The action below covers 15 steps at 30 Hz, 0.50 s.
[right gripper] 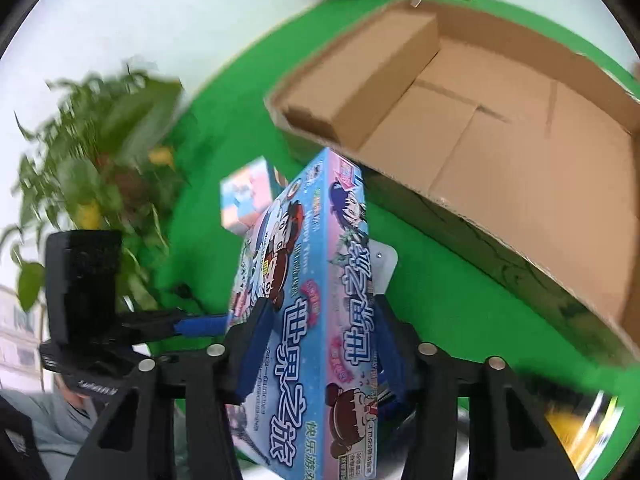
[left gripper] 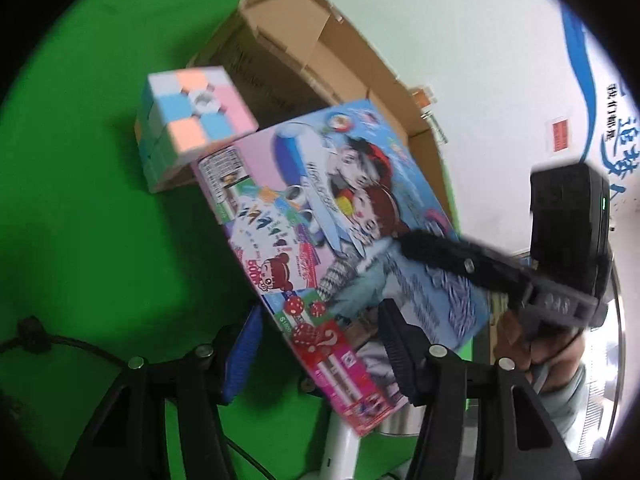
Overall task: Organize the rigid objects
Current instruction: 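Lift the game box upright and carry it toward the cardboard box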
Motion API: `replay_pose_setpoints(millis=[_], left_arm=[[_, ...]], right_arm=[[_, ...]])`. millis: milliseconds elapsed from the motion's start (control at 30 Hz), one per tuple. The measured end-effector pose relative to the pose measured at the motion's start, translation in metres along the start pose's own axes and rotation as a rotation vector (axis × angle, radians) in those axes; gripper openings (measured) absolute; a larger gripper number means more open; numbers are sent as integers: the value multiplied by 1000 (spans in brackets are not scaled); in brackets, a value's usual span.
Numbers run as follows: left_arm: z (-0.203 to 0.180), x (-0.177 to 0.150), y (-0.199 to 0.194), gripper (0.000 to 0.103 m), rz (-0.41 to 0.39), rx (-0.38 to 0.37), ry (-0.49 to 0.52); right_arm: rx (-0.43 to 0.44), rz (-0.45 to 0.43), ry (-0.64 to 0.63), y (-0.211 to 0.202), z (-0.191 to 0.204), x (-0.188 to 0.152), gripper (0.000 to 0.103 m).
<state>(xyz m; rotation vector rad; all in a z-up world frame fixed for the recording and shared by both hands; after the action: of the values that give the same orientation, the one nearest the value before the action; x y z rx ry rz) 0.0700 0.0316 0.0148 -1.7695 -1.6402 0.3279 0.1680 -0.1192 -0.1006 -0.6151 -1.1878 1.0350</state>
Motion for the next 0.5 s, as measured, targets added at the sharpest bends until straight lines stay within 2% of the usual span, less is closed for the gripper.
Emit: replay_pose_setpoints(millis=[67,200,300,367,433,467,500], left_arm=[[-5,1,-6,57,-16,25,47],[12,-5,-8,57,31,34,59],[27,-9,3,58,88,62,30],[34,-10,12,66,114,29,21],[42,-12,20,77,143,-34,-54],[47,-12,21,78,145,-78,-77],[47,-13,21,78,143,-81,-71]], right_arm=[[39,-42,57,-9,2,-15,47],[88,-8,146,-1,1,-45,47],[52,32,151,2,-1,-48,47],[28,51,158,10,0,-50,46],[13,52,154,15,3,-54,46],[8,47,149,17,6,-56,46],[2,36,146,17,10,-59,46]])
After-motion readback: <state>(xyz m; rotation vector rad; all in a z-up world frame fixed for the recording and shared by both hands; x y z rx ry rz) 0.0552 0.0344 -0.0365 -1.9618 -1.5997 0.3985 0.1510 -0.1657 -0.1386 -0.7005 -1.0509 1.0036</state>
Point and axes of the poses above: each gripper's, at about its wrist camera, not at the fingertips, and y roughly the way its jaws point, z to its left, x to its top, the point moved 1 cm from there along y, roughly the way its jaws point, and after that the axes turned 2 degrees about z, right-handed, at the moved point
